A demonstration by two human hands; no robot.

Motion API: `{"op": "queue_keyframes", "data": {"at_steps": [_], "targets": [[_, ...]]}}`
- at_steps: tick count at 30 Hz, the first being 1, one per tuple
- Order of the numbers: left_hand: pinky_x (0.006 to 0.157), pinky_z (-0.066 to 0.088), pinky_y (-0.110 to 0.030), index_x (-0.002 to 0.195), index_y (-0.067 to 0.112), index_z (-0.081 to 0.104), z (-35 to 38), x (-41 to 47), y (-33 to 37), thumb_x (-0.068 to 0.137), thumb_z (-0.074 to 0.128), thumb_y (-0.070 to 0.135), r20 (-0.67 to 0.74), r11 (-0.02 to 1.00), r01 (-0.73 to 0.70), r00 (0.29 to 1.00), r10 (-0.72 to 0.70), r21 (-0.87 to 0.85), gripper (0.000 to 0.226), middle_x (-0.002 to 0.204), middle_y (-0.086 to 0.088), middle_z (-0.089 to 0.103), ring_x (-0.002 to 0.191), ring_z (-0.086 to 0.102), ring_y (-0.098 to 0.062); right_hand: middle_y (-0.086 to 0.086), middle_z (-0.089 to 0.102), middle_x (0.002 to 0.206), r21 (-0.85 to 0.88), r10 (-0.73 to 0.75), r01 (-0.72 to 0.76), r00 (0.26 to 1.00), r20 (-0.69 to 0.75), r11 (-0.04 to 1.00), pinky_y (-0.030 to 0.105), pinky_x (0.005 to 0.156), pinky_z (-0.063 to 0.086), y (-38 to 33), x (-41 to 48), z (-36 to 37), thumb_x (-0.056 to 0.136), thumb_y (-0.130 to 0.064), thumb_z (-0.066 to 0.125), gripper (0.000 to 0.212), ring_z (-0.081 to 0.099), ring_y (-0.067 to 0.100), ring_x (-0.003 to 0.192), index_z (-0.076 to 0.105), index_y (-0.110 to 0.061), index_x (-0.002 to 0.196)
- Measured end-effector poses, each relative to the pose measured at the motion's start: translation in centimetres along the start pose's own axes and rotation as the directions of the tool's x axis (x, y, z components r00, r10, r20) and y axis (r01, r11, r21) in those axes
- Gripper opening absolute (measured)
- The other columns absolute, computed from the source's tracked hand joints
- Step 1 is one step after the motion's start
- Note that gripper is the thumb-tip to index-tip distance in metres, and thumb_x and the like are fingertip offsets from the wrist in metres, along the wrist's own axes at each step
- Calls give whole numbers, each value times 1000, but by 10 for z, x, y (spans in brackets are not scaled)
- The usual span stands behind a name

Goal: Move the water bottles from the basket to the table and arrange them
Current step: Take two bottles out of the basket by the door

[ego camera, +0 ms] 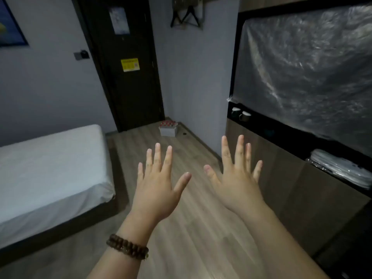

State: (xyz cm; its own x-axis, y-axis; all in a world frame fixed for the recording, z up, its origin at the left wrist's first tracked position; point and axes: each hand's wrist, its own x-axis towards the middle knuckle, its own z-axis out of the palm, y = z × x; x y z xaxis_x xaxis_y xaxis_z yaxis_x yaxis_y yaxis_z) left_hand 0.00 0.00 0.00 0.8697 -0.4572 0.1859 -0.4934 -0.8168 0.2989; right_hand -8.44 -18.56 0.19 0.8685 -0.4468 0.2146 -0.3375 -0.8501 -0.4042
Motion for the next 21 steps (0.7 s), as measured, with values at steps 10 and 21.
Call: {"op": "queue_keyframes", "data": {"at_steps": [10,21], "targets": [[128,-6,-45,160,38,-19,55,-42,-27,91,11,80,101,993,122,987,-122,11,86,166,9,-31,151,-32,-12,2,-38,164,-24,-18,24,973,232,999,61,124,-6,33,-27,49,97,-72,18,82,-28,23,154,-31,-40,155],[129,-4,-45,162,36,-14,75,-9,-88,88,10,81,143,966,256,958,-249,-34,89,166,9,-28,153,-28,-12,-4,-28,168,12,-77,79,916,395,997,54,126,-3,-1,34,112,100,-69,22,83,-19,18,156,-22,-31,160]]}}
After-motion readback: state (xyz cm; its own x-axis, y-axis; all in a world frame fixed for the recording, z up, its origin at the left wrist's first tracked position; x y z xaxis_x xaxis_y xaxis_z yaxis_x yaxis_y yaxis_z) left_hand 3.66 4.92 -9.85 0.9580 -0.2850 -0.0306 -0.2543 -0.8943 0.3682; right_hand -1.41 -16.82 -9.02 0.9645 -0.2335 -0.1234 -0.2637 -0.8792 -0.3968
